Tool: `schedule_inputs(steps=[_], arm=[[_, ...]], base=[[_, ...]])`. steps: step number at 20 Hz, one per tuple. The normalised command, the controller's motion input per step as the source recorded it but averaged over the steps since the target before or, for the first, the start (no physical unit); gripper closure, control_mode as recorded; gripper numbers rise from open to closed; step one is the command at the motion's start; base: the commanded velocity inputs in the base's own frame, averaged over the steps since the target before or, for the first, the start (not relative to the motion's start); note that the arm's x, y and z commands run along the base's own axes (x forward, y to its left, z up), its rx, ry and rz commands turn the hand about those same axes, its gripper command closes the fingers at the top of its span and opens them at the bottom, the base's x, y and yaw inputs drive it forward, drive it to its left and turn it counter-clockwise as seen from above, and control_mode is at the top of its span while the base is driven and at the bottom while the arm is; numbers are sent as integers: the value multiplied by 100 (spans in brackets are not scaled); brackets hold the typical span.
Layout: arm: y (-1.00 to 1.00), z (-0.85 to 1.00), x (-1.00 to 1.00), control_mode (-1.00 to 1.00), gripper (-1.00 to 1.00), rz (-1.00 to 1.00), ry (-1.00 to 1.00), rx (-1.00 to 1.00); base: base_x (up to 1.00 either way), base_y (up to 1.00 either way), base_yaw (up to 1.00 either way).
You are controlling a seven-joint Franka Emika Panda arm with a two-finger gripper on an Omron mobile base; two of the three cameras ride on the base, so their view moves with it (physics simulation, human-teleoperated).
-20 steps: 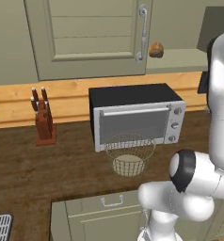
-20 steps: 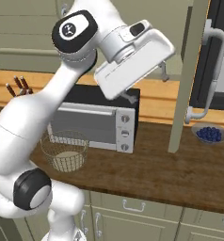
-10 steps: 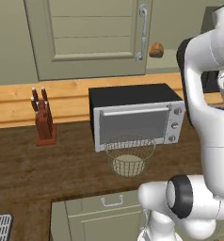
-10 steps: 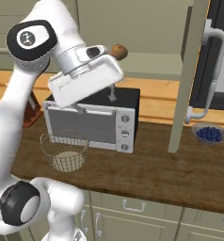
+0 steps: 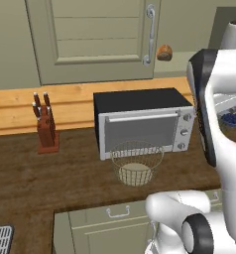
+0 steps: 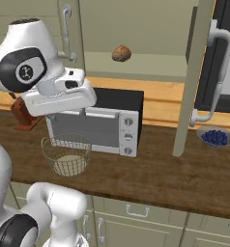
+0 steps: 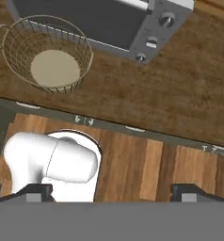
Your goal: Open the cabinet, pick up the bread from the cabinet and place it in the basket. Then move the basket to the dining counter.
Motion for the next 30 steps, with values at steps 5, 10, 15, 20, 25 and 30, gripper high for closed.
schedule_inputs(steps=[5, 10, 15, 20, 25, 30], arm=[[48, 10, 96, -100, -100, -7, -62, 26], [47, 58, 100, -100, -100, -24, -64, 16], [31, 97, 87, -100, -100, -11, -62, 0], [19, 80, 69, -100, -100, 2, -39, -2], [28, 8, 38, -100, -100, 0, -5, -6], [8, 0, 59, -100, -100, -1, 0, -4]], base=[[0, 0, 0], [0, 0, 0], [0, 0, 0], [0, 0, 0], [0, 0, 0], [0, 0, 0]])
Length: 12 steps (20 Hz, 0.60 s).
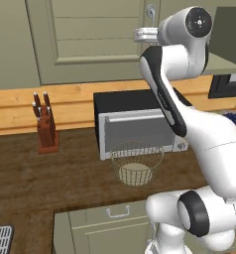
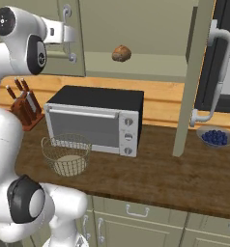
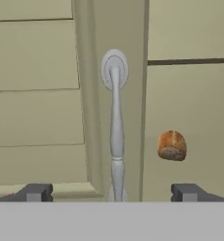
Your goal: Open the cabinet, pick up the bread from the cabinet and place it in the basket. Then move the basket to the dining counter.
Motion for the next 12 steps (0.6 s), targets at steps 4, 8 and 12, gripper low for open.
schedule_inputs(steps=[4, 8, 12], arm=[[-3, 0, 65, -100, -100, 0, 1, -3], [-24, 0, 66, -100, -100, -1, 4, 0], [-16, 0, 56, -100, -100, -4, 0, 0]], base=[[0, 0, 0], [0, 0, 0], [0, 0, 0]])
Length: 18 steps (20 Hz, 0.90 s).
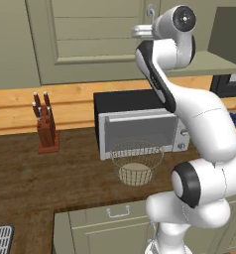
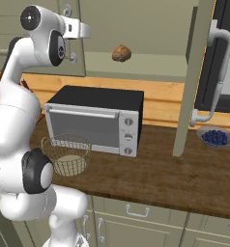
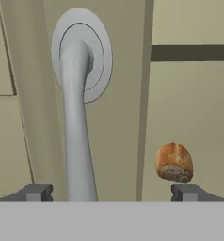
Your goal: Open the cabinet, pick up the bread from the cabinet and place it in the basket. Then move the basket to the dining counter.
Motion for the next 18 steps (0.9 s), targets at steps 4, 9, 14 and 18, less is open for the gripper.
schedule_inputs(steps=[4, 9, 14, 18], arm=[[1, -3, 39, -100, -100, -4, 0, -1], [0, 0, 24, -100, -100, -1, -3, 0], [0, 0, 3, -100, 100, 0, 0, 0], [0, 0, 1, -100, 100, -1, 0, 0]], base=[[0, 0, 0], [0, 0, 0], [0, 0, 0], [0, 0, 0]])
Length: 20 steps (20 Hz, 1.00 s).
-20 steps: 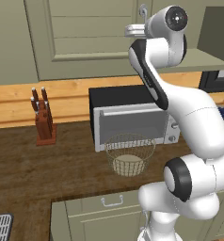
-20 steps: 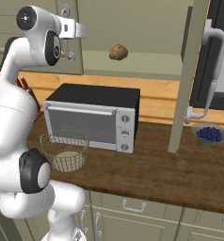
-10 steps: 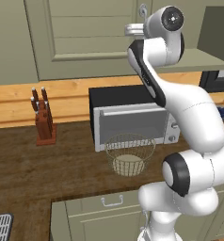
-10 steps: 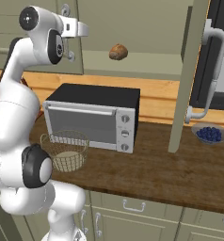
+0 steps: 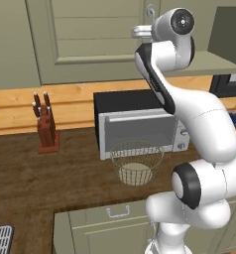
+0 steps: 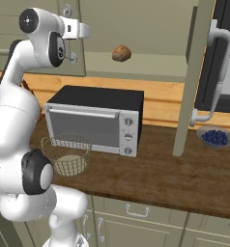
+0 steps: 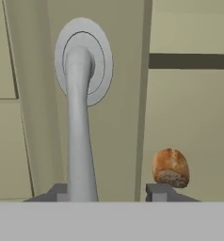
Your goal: Open the cabinet, pick up the bread from the cabinet and place it in the basket. Then move the basket to the dining counter.
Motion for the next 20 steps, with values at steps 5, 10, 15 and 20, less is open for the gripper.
schedule_inputs(steps=[5, 10, 15, 20], arm=[[4, 0, -30, -100, 100, -10, 1, 0], [29, 0, -52, -100, 100, -15, 2, 0], [46, 0, -92, -100, 100, -16, 0, 0], [63, 0, -100, -100, 100, -16, 1, 0]], base=[[0, 0, 0], [0, 0, 0], [0, 0, 0], [0, 0, 0]])
